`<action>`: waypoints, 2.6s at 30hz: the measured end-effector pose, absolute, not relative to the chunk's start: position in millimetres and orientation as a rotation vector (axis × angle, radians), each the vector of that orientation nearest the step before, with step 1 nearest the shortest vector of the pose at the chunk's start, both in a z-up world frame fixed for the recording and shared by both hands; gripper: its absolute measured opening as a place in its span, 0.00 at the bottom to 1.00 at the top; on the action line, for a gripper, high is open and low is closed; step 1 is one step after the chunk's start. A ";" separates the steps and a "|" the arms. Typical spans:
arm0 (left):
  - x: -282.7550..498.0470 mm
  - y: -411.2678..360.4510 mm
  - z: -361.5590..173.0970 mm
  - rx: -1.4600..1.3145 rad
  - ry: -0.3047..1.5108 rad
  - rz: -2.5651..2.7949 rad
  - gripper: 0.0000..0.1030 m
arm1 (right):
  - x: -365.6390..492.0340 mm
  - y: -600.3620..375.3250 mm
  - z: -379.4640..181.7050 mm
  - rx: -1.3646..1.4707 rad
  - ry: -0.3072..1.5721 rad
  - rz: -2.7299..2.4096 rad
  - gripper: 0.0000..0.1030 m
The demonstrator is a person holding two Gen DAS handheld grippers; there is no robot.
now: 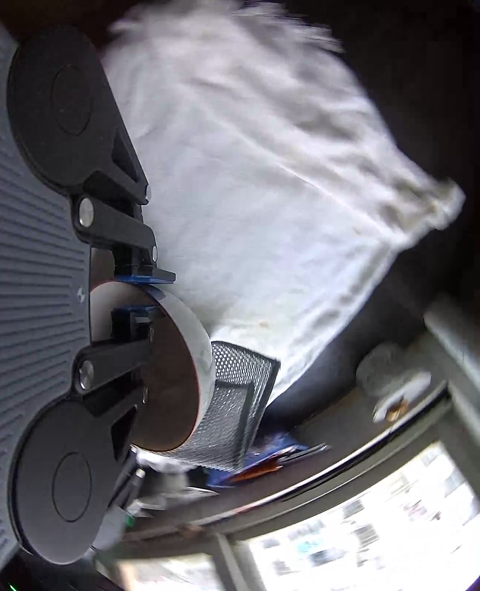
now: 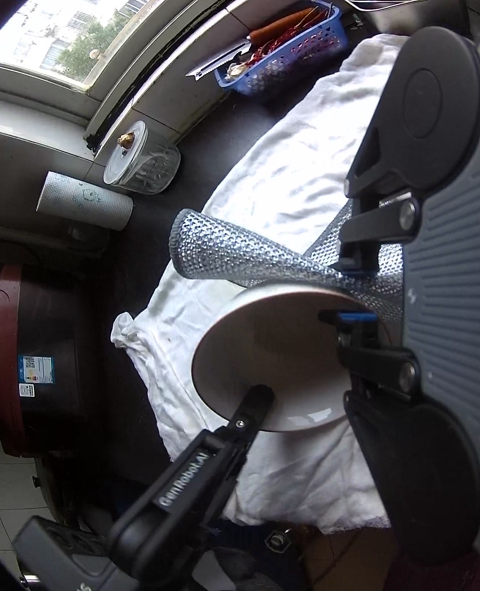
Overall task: Clean bowl
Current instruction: 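Keep rubbing the mesh cloth along the bowl's outside with the right gripper while the left gripper holds it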
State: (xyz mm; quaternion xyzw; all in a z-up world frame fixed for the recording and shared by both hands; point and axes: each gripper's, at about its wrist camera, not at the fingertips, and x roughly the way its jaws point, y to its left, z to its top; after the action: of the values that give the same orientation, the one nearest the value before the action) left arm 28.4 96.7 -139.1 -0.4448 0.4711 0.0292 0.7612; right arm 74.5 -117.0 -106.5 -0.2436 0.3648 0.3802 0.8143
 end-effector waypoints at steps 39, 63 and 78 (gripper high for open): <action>41.9 93.1 -123.2 -0.840 0.985 -0.010 0.16 | 73.5 -116.3 -105.1 -0.520 0.796 0.832 0.21; 34.4 -20.5 -73.3 0.211 0.828 -0.150 0.14 | 63.5 -109.0 -93.5 -0.743 0.637 0.801 0.08; 33.6 72.4 -111.2 -0.655 0.956 0.001 0.12 | 62.4 -116.8 -98.2 -0.609 0.729 0.834 0.21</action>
State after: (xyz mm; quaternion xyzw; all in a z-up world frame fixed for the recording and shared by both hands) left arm 33.6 72.4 -111.2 -0.3095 0.4517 0.0005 0.8367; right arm 62.4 -116.8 -98.2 -0.2848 0.3408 0.3897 0.8068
